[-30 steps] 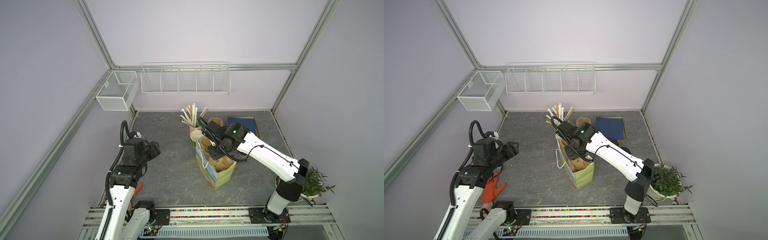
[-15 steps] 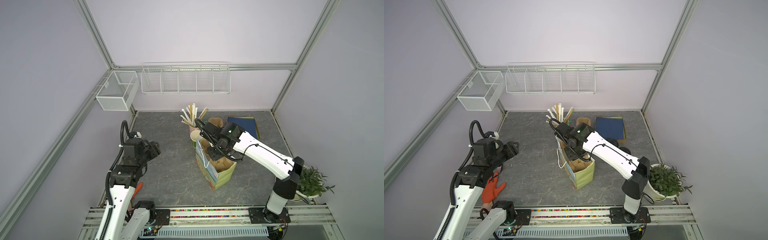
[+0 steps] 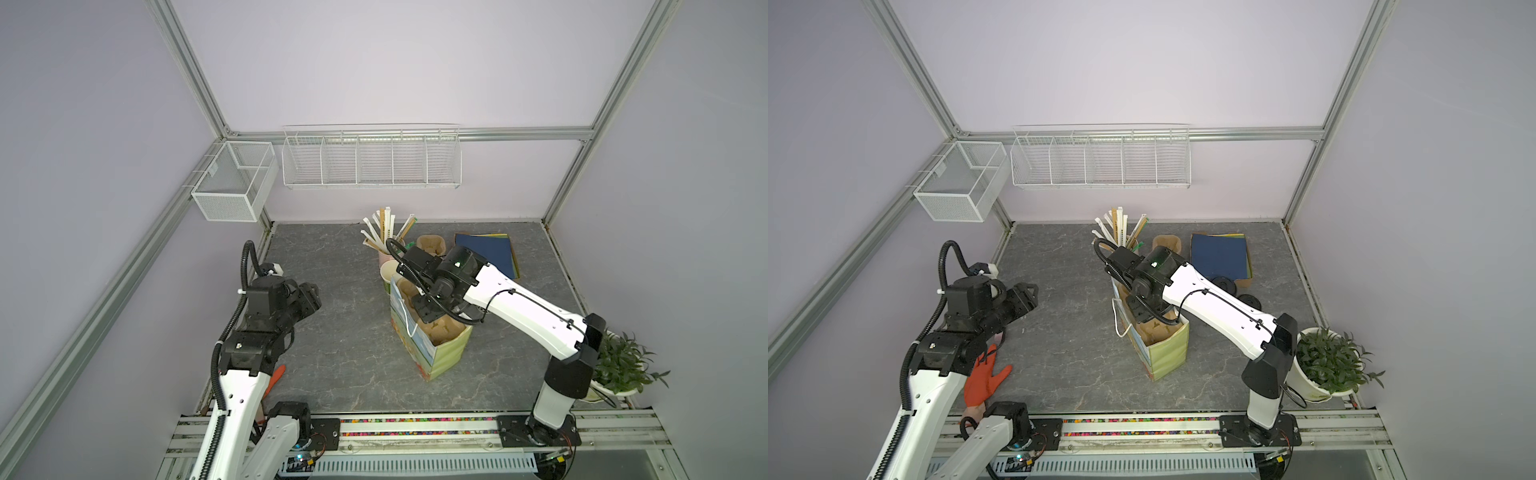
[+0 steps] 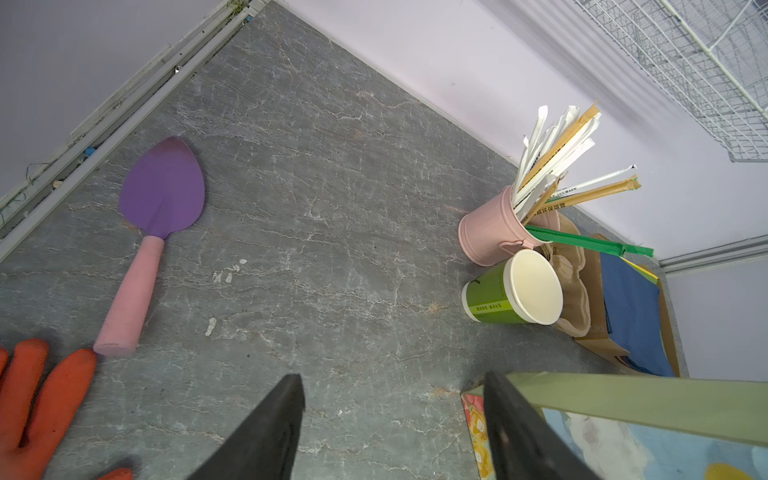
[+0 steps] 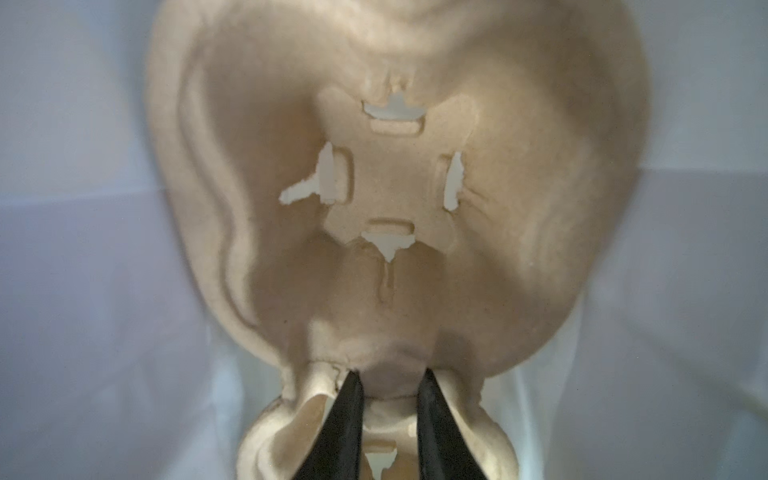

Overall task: Pack the takeout coffee
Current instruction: 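Push the cup carrier down to the bag bottom with the right gripper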

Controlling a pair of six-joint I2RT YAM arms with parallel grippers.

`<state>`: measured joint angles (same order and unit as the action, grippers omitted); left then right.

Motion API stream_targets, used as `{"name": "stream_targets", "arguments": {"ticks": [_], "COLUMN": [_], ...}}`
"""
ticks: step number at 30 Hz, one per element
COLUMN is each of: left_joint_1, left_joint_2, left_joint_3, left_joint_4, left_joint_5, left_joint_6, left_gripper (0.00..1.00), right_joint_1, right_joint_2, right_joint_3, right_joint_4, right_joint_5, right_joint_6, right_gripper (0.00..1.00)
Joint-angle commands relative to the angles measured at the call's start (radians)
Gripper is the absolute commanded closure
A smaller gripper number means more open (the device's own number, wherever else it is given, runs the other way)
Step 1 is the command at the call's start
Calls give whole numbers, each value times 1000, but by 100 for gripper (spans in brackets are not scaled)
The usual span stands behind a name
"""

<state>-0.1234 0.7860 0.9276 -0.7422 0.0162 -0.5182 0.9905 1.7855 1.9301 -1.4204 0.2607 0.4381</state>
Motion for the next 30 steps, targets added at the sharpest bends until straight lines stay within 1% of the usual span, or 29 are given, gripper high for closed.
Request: {"name": "stream_targets", "arguments": {"ticks": [1, 10, 22, 30], "left_joint_1": [8, 8, 8, 8], "left_joint_2": [-1, 2, 2, 1], "left_joint_3": [8, 8, 9, 8], "left_joint_4": [-25, -26, -28, -26], "left_joint_5": [-2, -2, -2, -3], "left_joint_6": [19, 19, 20, 20], "left_gripper": [31, 31, 31, 31], "right_joint_1": [23, 26, 28, 30], "right_joint_2": [13, 35, 46, 45], "right_joint_3": [28, -42, -106, -133], "right_joint_4": [-32, 14, 76, 104], "right_joint_5": [8, -18, -57, -17], "right_joint_6": [18, 5, 19, 30], "right_gripper": [76, 75, 74, 73]}}
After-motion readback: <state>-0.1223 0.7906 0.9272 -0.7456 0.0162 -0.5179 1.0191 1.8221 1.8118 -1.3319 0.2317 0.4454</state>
